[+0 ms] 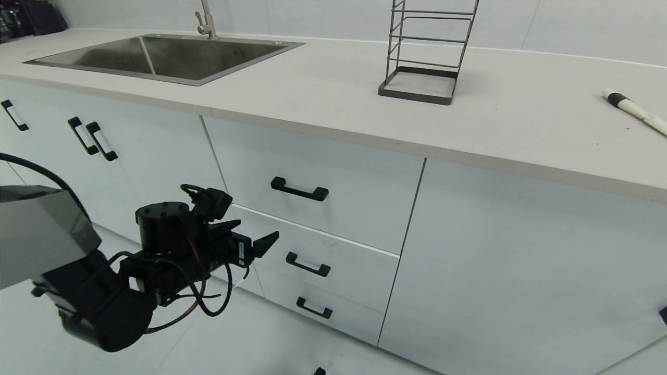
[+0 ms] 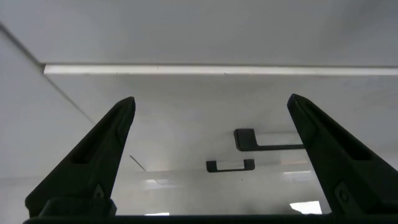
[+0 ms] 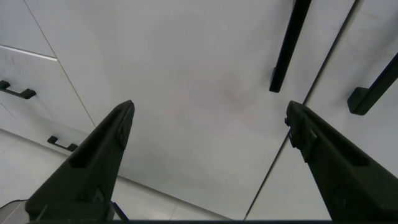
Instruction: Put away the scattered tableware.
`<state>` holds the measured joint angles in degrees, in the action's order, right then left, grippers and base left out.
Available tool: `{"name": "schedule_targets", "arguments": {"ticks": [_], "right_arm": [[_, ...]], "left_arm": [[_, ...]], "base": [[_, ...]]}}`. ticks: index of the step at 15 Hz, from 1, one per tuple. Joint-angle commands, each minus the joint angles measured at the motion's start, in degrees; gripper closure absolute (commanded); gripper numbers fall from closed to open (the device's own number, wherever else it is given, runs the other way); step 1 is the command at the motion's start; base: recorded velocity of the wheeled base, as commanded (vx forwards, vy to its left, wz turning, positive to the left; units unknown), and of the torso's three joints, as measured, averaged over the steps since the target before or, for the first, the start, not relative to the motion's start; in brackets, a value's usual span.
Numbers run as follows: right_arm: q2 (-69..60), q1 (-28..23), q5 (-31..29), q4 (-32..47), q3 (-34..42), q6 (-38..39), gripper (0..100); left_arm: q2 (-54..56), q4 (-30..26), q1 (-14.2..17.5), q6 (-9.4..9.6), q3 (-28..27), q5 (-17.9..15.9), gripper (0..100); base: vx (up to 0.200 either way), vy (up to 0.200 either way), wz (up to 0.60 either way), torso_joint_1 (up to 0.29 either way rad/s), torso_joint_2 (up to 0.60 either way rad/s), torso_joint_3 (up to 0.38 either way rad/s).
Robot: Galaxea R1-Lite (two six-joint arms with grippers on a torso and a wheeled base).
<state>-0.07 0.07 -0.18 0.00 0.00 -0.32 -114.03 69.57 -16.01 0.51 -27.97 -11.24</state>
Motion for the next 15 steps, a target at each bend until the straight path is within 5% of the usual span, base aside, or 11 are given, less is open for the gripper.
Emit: {"name": "schedule_targets", "arguments": {"ticks": [1, 8, 11, 15], "right_arm": [[0.07, 0.01, 0.01, 0.00, 0.00, -0.03, 0], [0.07, 0.01, 0.01, 0.00, 0.00, 0.05, 0], [0.07, 0.01, 0.01, 0.00, 0.00, 0.05, 0], [0.07, 0.01, 0.01, 0.00, 0.00, -0.03, 0]], "left_arm": [[11.55, 1.97, 0.19, -0.25, 8.01, -0.01, 0], [51.10, 0.92, 4.76, 0.28, 27.97, -0.10, 0], [78.08, -18.86, 11.52, 1.77, 27.44, -0.10, 0], [109.02, -55.68, 13.02, 2.83, 26.38, -0.01, 0]], "base": [[0.000, 0.000, 0.00, 0.000, 0.00, 0.000], [0.000, 0.000, 0.00, 0.000, 0.00, 0.000], [0.000, 0.000, 0.00, 0.000, 0.00, 0.000], [0.000, 0.000, 0.00, 0.000, 0.00, 0.000]]}}
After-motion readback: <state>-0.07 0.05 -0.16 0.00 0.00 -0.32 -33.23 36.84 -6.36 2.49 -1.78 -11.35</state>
